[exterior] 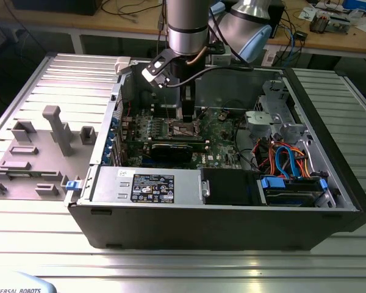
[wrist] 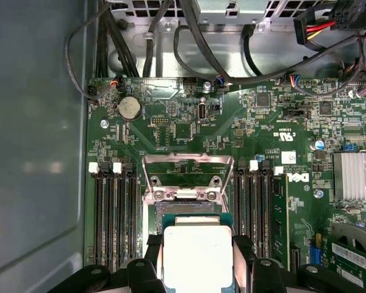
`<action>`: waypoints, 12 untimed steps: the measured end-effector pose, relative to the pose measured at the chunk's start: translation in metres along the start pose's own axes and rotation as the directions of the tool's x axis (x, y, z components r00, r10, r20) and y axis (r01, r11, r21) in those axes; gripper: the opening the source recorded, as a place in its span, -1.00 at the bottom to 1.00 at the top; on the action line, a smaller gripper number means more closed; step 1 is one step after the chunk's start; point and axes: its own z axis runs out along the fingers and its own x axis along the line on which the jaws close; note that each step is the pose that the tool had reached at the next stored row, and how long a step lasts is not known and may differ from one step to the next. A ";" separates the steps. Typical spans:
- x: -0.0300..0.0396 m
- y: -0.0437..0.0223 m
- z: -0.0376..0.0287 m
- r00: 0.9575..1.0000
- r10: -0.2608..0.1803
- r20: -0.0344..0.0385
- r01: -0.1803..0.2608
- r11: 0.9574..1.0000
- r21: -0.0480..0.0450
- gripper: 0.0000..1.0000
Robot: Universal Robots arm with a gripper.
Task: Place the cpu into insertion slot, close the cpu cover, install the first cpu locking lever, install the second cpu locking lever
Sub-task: 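Place the cpu into insertion slot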
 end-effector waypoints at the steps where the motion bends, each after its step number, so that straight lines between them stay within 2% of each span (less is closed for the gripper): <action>1: 0.0001 -0.0002 0.0024 1.000 0.000 0.000 0.000 1.000 0.000 0.08; 4: 0.0002 -0.0008 0.0094 1.000 0.000 0.000 0.000 1.000 0.000 0.08; 9: 0.0003 -0.0014 0.0172 1.000 0.000 0.000 0.000 1.000 -0.004 0.08; 12: 0.0003 -0.0019 0.0225 1.000 0.000 0.000 0.000 1.000 -0.009 0.08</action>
